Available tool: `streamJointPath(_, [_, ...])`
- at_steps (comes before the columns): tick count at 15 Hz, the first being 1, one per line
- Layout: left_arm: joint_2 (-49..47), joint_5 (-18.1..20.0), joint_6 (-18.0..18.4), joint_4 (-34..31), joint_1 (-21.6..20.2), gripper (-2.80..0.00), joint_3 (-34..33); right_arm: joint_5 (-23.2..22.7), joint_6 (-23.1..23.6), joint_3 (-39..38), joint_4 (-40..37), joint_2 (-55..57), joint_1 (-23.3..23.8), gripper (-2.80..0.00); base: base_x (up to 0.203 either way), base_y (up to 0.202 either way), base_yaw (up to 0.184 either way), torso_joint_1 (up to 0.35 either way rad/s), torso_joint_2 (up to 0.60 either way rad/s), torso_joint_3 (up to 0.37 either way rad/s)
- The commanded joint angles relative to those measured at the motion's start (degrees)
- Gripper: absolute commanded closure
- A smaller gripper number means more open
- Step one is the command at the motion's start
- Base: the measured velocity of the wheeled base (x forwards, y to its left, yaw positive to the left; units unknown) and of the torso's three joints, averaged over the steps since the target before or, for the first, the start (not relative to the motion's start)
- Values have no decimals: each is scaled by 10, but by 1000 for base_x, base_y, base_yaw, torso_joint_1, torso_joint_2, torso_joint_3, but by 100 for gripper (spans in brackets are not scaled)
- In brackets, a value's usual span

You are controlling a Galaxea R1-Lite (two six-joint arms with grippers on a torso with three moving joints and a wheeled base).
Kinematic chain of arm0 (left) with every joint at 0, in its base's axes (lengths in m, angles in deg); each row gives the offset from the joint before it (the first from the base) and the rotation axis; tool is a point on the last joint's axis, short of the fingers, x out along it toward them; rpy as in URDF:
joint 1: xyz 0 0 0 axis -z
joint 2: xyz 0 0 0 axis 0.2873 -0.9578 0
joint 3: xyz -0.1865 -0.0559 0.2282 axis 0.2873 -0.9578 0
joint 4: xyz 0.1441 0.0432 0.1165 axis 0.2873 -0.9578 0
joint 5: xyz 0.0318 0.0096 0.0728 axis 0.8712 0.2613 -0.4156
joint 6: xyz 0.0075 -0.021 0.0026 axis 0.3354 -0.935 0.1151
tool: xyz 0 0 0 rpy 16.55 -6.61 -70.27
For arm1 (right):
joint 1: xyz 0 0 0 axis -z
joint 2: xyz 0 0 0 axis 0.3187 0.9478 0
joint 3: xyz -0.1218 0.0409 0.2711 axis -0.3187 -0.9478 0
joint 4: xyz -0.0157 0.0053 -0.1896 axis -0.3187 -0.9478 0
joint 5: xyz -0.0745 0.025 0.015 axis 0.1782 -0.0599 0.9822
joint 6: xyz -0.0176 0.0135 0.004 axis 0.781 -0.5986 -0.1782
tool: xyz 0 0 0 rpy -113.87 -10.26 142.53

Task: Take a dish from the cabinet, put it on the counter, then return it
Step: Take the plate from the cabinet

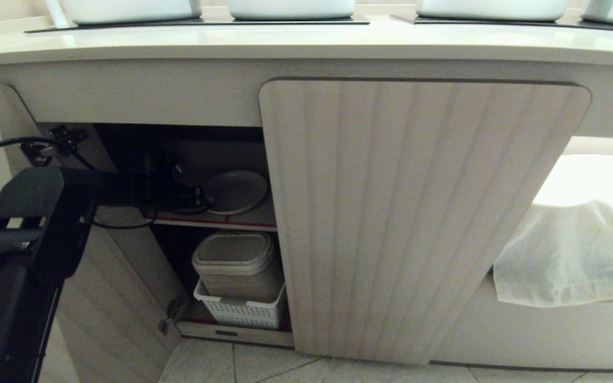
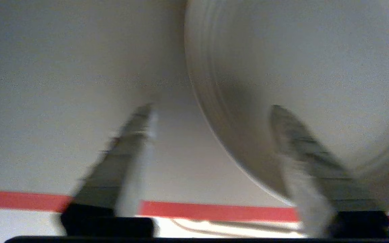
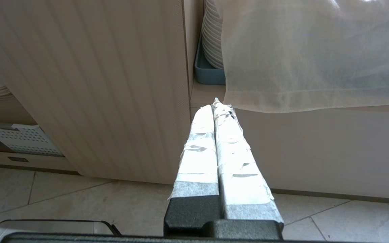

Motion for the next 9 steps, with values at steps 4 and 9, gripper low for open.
streamJointPath(4, [-5, 0, -1, 2, 0, 0, 0, 0, 0, 0, 0, 0, 0, 0, 0, 0, 0, 0, 0, 0])
streamJointPath(9, [-5, 0, 0, 5, 0, 0, 0, 0, 0, 0, 0, 0, 0, 0, 0, 0, 0, 0, 0, 0])
